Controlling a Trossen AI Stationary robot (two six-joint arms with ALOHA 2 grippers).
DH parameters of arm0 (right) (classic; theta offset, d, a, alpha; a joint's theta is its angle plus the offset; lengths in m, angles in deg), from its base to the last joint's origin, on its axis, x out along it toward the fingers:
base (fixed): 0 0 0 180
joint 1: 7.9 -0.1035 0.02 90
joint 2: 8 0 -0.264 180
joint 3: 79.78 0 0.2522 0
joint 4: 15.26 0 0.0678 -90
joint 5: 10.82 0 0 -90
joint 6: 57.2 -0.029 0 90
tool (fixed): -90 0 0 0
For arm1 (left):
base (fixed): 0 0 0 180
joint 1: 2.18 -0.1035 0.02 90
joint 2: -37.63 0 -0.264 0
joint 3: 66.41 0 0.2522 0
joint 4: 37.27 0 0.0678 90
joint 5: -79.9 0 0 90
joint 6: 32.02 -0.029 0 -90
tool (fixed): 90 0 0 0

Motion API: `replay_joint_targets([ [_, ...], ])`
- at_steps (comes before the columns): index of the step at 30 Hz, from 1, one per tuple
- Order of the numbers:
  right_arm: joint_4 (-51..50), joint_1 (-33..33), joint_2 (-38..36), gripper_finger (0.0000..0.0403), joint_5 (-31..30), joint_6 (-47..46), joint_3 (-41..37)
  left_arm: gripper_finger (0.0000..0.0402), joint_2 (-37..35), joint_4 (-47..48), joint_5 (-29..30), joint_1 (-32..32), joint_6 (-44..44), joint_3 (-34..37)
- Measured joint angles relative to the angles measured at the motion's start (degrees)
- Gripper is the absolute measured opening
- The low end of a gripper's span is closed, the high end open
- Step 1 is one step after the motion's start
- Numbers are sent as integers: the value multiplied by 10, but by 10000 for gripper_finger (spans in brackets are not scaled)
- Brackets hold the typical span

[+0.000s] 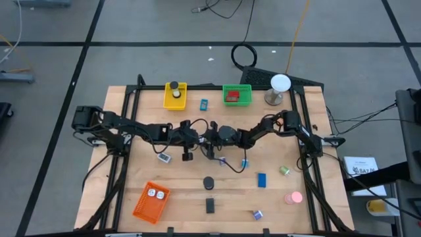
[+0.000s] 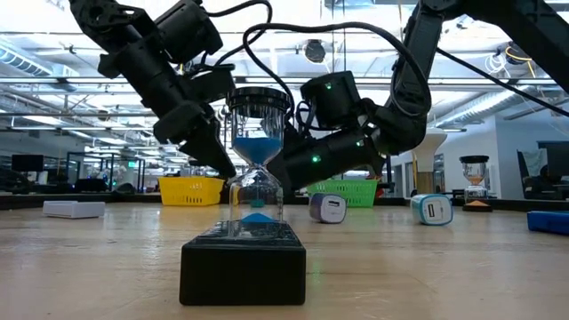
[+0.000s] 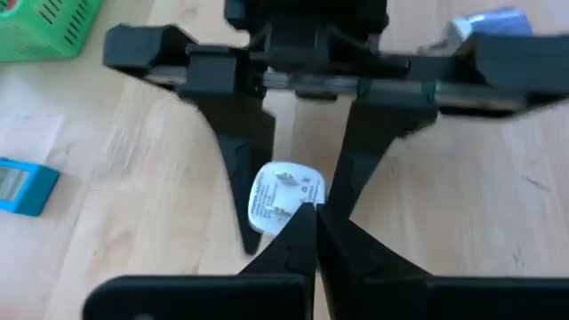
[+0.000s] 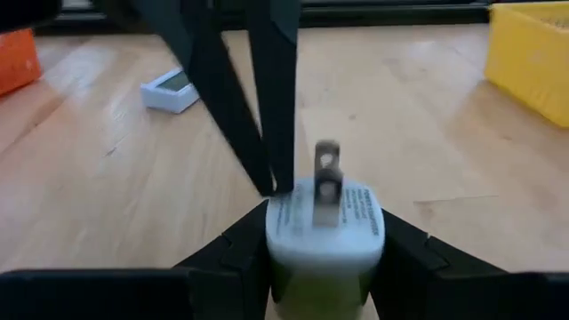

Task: Pick & Place Office items
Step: Put the left green charger adapter into the orange bin

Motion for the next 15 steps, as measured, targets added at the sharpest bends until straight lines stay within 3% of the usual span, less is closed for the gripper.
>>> replay_joint_targets([
  [9,-3,-1,-4,191,-9,-16,3,7,1,4,4,-1,1,1],
  [15,-9,-1,-4,191,-10,-24,2,2,-3,5,5,-1,2,1],
])
